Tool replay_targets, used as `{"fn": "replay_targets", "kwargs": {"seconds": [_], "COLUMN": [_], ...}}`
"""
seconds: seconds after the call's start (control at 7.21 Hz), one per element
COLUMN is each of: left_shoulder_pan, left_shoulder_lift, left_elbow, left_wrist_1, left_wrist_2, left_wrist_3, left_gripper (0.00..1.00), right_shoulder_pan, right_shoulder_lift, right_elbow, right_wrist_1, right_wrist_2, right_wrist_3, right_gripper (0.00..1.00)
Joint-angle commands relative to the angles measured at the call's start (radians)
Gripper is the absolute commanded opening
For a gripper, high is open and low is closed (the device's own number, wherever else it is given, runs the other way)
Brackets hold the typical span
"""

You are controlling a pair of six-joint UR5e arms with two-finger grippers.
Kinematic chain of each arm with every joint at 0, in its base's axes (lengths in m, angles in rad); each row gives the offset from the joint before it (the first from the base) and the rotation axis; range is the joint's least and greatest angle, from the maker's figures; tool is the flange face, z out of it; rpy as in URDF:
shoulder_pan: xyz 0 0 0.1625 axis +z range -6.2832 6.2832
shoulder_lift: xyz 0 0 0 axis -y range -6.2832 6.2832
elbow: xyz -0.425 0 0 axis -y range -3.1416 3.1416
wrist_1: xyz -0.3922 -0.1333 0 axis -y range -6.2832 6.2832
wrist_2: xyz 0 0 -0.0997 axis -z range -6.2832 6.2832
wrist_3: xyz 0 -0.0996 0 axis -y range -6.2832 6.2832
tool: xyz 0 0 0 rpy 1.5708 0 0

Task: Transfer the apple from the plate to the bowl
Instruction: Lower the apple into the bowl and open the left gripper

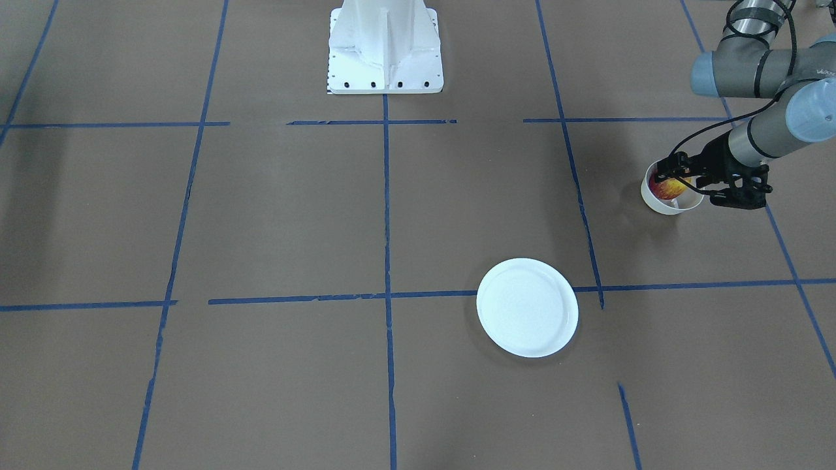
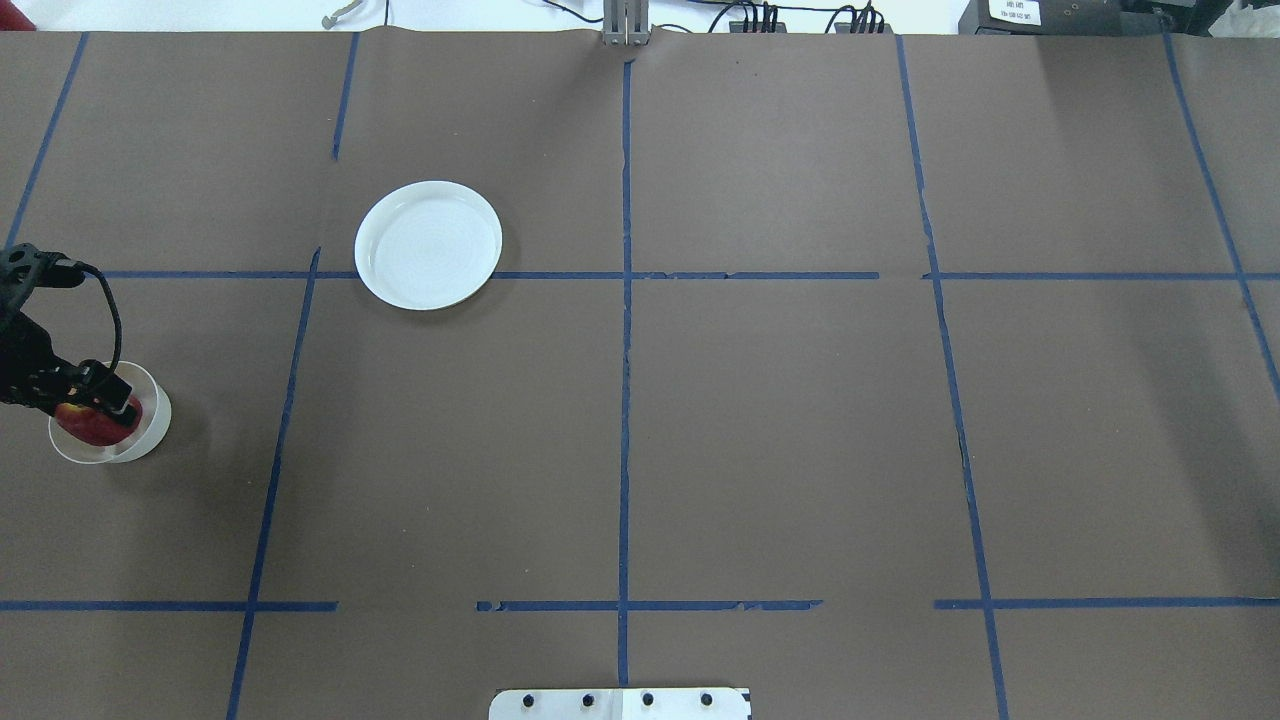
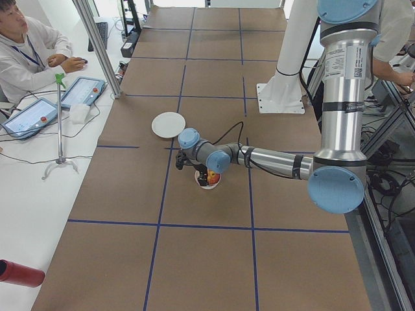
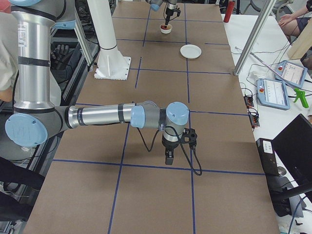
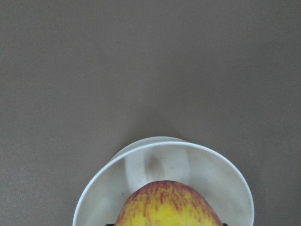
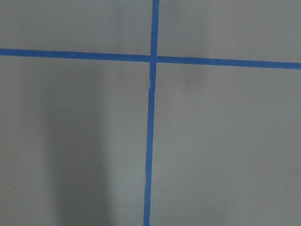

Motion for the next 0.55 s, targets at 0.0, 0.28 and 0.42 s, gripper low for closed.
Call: {"fn": "replay_targets", "kwargs": {"seconds": [0.0,0.28,0.42], "left_shoulder_pan": [-0.009,-0.123,-0.226], "left_shoulder_lift": [0.011,0.11,0.11], "left_elbow": [-0.068,-0.271,-0.275], "left_wrist_1": [-0.002,0.027,0.029], "left_wrist_2": [-0.058,-0.059,-0.057], "left_wrist_3": [-0.002,0.012,0.035], "left_gripper": [1.0,1.0,1.0], "right_shoulder_pan": [0.0,0.0,0.0], "right_shoulder_lift": [0.0,0.0,0.0], "right_elbow": [0.001,0.001,0.0], "right_wrist_1": [0.0,0.0,0.0], "right_wrist_2": [0.0,0.0,0.0], "right_wrist_3": [0.0,-0.001,0.0], "right_gripper": [1.0,1.0,1.0]}}
